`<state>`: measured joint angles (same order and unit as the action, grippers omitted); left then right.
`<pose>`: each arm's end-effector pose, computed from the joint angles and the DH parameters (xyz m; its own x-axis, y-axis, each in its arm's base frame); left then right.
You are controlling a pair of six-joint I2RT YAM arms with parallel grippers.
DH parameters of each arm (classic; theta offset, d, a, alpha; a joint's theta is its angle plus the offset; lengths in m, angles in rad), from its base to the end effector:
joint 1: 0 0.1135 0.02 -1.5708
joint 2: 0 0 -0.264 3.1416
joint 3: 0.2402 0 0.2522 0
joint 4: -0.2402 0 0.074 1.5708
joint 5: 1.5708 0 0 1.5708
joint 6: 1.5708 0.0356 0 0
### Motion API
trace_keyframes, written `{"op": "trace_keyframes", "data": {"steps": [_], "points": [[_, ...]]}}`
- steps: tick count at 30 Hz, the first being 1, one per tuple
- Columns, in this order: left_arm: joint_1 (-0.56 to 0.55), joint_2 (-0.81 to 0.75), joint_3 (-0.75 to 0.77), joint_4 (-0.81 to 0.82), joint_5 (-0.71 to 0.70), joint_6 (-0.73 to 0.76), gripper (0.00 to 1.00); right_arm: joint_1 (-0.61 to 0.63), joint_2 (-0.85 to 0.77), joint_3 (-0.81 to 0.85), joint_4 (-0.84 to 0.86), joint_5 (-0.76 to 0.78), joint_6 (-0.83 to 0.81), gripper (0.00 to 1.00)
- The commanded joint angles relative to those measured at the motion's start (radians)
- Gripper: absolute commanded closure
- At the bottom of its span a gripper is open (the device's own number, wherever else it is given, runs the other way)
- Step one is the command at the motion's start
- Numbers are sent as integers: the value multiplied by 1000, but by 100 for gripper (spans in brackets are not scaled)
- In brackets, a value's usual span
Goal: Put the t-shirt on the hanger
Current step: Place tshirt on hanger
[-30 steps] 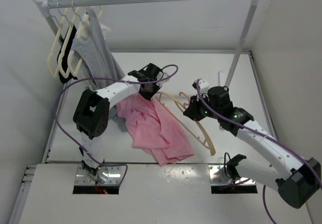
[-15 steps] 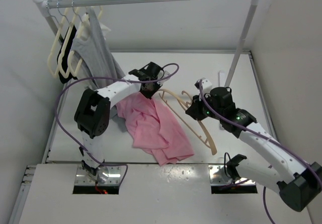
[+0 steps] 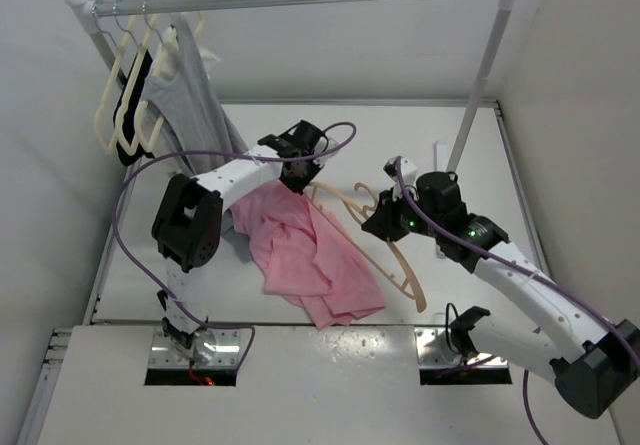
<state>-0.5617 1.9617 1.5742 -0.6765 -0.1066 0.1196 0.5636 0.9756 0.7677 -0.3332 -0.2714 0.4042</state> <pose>0.3602 -0.2222 0.2249 -0.6767 0.5660 -0.4708 0.5707 0.8073 0.1503 0.1782 0.1239 0.2845 -0.6791 0.0190 -0.7338 -0.4805 0.7441 0.4641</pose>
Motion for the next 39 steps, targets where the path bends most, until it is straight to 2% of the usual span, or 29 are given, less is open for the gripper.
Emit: {"op": "trace_keyframes", "data": {"steps": [1, 12, 15, 17, 20, 28, 33, 36, 39], "points": [[2, -11, 35, 11, 7, -20, 100, 7, 26, 13, 69, -52, 10, 100], [2, -20, 46, 11, 7, -20, 100, 7, 86, -16, 13, 40, 1, 100], [2, -29, 46, -1, 18, -9, 100, 7, 86, -16, -10, 106, 1, 100], [2, -41, 27, -11, 18, 0, 100, 7, 86, 13, -33, 172, 1, 100], [2, -66, 18, -21, 38, 21, 100, 7, 104, 33, -43, 170, 1, 100], [-124, -135, 52, -31, 150, -54, 100, 38, 216, 74, 103, -109, -21, 100], [-133, -196, 98, -78, 150, -43, 100, 47, 154, 50, 183, -42, 8, 100], [-133, -216, 125, -115, 150, -18, 100, 47, 94, -4, 307, 30, 74, 100], [-133, -216, 184, -173, 160, -8, 100, 56, 115, -50, 391, 115, 114, 100]]}}
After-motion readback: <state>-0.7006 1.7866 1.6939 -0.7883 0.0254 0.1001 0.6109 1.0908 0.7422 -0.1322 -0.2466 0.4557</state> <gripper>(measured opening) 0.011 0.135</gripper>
